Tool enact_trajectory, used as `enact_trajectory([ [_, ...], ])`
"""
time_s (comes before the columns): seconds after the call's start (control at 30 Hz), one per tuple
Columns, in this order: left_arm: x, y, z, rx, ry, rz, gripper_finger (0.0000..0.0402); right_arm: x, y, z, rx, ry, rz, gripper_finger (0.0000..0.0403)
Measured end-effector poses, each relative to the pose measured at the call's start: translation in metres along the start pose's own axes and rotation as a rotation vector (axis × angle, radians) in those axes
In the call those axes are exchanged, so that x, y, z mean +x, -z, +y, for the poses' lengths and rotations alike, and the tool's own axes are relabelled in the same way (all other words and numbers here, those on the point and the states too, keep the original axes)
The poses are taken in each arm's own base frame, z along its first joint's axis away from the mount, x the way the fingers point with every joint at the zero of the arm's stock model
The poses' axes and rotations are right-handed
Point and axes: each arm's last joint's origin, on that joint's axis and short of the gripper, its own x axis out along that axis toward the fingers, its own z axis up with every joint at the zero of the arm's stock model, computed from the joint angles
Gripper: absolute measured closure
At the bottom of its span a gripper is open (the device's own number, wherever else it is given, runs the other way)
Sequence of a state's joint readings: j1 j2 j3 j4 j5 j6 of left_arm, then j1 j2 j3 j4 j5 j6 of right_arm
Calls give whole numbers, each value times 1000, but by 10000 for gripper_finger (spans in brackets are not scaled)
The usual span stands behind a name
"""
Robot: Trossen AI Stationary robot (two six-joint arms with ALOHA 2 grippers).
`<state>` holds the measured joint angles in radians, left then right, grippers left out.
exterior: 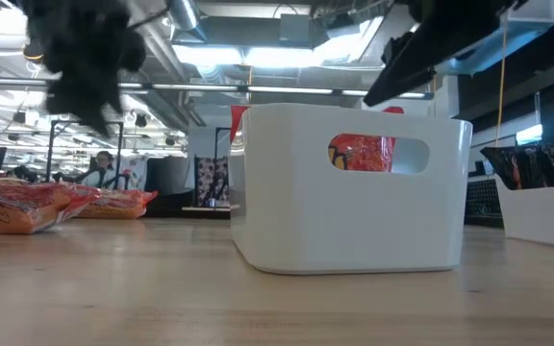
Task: Sort Maruchan noodles
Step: Adjust the orange noodle pack
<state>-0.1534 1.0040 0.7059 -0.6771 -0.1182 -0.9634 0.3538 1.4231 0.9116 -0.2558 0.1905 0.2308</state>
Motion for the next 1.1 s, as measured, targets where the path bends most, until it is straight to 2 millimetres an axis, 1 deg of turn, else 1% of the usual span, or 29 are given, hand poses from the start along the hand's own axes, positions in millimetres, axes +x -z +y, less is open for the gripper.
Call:
enact_trajectory([
  [0.17,-2,7,22,-166,-194,115,177,9,15,-2,-8,-2,-19,155],
  [0.3,-1,7,33,-296,-321,127,177,13,23,-3,-19,-5,-34,155],
  [0.4,5,4,36,-341,-374,137,177,15,32,-5,-21,13,-29,155],
  [0.5,14,1,39,-354,-422,164,177,17,36,-6,-22,22,-32,155],
  [0.63,28,0,41,-331,-476,244,177,18,39,-7,-23,23,-24,155],
  [0.73,38,1,39,-291,-467,303,177,18,39,-7,-22,22,-28,155],
  [0.87,46,3,35,-221,-446,336,177,18,39,-7,-21,22,-29,155],
  [0.97,50,4,27,-132,-377,326,177,18,38,-7,-20,21,-35,155],
  [1.1,55,7,8,-7,-228,277,177,18,38,-7,-15,20,-37,155],
])
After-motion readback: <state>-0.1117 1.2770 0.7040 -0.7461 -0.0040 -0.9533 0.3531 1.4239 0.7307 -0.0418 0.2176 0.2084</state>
